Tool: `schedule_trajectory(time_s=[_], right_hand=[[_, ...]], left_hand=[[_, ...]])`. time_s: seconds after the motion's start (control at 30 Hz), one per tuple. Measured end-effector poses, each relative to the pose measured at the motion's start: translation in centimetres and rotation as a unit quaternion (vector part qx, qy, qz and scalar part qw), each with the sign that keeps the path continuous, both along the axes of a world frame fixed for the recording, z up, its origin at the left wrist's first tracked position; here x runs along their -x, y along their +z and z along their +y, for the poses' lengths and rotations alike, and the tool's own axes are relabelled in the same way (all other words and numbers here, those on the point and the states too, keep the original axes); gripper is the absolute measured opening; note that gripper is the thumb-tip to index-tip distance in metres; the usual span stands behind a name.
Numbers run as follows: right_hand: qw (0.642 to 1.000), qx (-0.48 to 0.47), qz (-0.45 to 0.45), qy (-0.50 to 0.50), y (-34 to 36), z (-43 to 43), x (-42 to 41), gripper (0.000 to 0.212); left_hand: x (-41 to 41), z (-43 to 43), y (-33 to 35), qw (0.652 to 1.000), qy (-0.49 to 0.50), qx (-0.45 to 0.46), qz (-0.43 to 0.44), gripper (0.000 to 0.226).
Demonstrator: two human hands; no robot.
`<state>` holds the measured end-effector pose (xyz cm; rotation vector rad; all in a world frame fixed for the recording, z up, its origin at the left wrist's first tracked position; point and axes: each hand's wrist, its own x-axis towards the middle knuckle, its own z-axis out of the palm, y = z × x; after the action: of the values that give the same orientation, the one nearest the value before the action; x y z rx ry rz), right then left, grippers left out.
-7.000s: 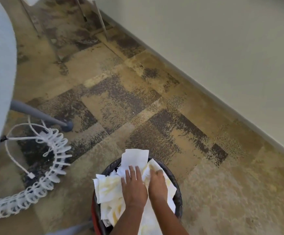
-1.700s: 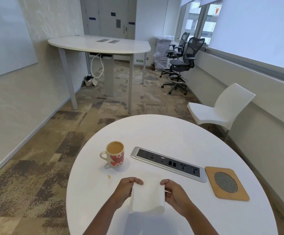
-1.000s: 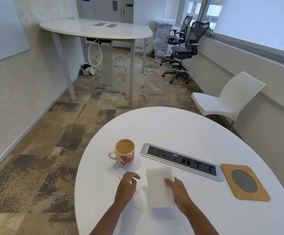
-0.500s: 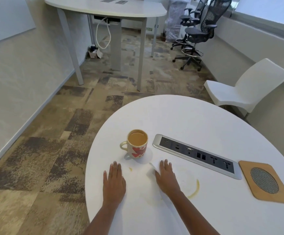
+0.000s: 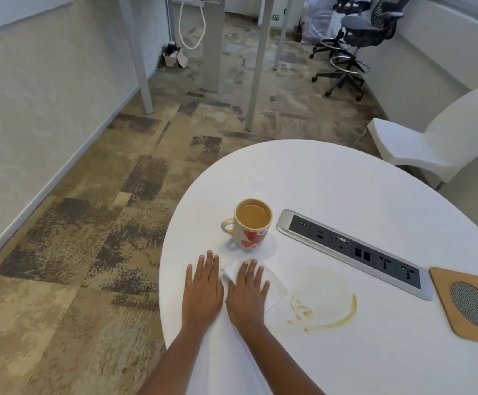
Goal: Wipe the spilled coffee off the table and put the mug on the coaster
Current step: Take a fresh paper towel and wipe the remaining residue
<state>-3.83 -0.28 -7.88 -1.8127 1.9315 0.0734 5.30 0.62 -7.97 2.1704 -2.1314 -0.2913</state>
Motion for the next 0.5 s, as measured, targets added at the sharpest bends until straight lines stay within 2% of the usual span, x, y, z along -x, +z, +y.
schedule_trajectory(time_s=[0.17,0.27,0.4,0.5], right_hand=[[0.998,0.02,-0.018,0.057,-0.3,0.3,-1.1,0.052],[0.992,0.044,-0.023,0.113,-1.0,0.8,0.2,0.052],[0.966,0.058,-0.066,0.244,-1.4,1.4,3.4,0.051],[0.939,0.06,-0.074,0.331,-1.1,1.2,5.7,0.05]], left_hand=[[-0.3,0.4,-0.2,0.999,-0.027,0.039,-0.012,0.049],[-0.3,0.8,0.1,0.999,-0.008,0.031,-0.001,0.051],[-0.4,1.7,-0.3,0.998,0.014,0.049,0.04,0.05],[-0.2,2.4,-0.6,0.998,0.006,0.051,0.034,0.045]])
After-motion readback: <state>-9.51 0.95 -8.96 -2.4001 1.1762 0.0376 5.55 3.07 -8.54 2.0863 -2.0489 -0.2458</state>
